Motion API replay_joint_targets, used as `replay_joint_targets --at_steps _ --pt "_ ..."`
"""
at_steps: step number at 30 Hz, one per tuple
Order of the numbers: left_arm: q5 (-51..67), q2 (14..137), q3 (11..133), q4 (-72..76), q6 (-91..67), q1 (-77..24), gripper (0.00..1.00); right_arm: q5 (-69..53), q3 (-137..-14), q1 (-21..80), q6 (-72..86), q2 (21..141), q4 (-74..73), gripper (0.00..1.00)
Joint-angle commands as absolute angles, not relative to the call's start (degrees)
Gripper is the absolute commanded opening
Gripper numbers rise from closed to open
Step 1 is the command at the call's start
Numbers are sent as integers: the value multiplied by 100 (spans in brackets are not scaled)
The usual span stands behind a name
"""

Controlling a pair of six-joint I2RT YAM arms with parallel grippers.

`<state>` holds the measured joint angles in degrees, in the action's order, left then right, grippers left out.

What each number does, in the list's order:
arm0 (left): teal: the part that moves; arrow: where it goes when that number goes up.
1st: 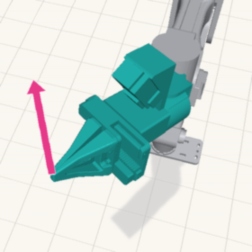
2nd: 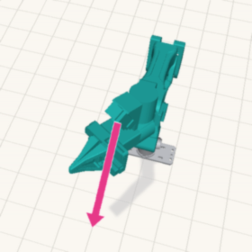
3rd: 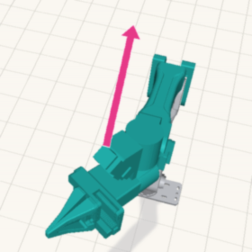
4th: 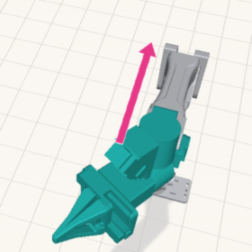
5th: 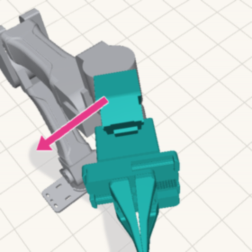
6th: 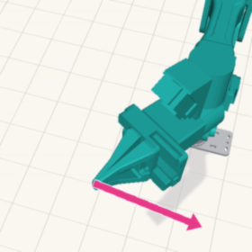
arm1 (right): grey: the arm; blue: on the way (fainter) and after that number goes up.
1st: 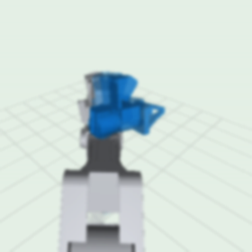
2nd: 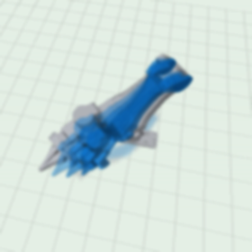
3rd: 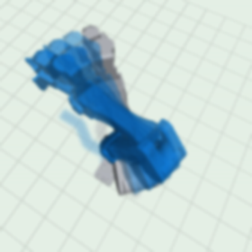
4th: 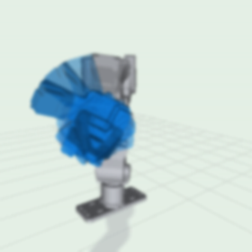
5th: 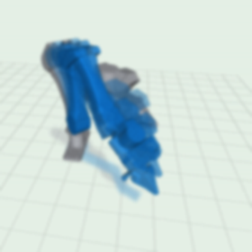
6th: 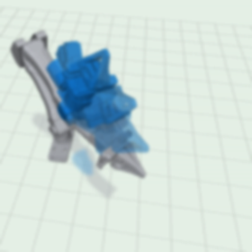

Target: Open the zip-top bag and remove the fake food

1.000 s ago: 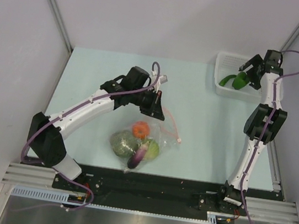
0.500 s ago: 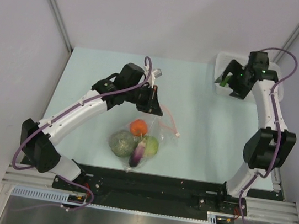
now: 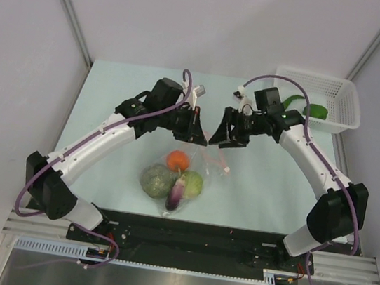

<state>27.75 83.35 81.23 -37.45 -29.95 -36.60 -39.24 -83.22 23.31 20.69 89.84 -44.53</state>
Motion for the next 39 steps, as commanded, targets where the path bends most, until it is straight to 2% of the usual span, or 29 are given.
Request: replay_joint_targets --at_steps 1,6,19,26,30,34,39 --pt "2997 8174 8481 -3568 -2927 -3630 0 -5088 -8209 2584 1802 9148 -3868 62" --pt "2953 8060 8411 -3472 -2979 -3630 0 -5493 -8069 2839 1801 9527 -3718 58" --pt "3138 8270 8191 -2980 -3392 -3630 0 -4553 -7559 3375 1925 10125 -3788 62" --pt "3129 8385 8069 -2821 -3463 -3639 0 -4263 -7375 3524 1521 10380 -4157 67" --pt "3129 8429 7867 -2690 -3507 -3647 0 -4228 -7225 3586 1477 10503 -4008 70" --pt "3085 8490 7656 -2523 -3533 -3665 0 -4061 -7128 3779 1371 10661 -3955 77" --pt "3032 8543 7480 -2426 -3559 -3674 0 -3885 -6918 4078 1520 10907 -3683 78"
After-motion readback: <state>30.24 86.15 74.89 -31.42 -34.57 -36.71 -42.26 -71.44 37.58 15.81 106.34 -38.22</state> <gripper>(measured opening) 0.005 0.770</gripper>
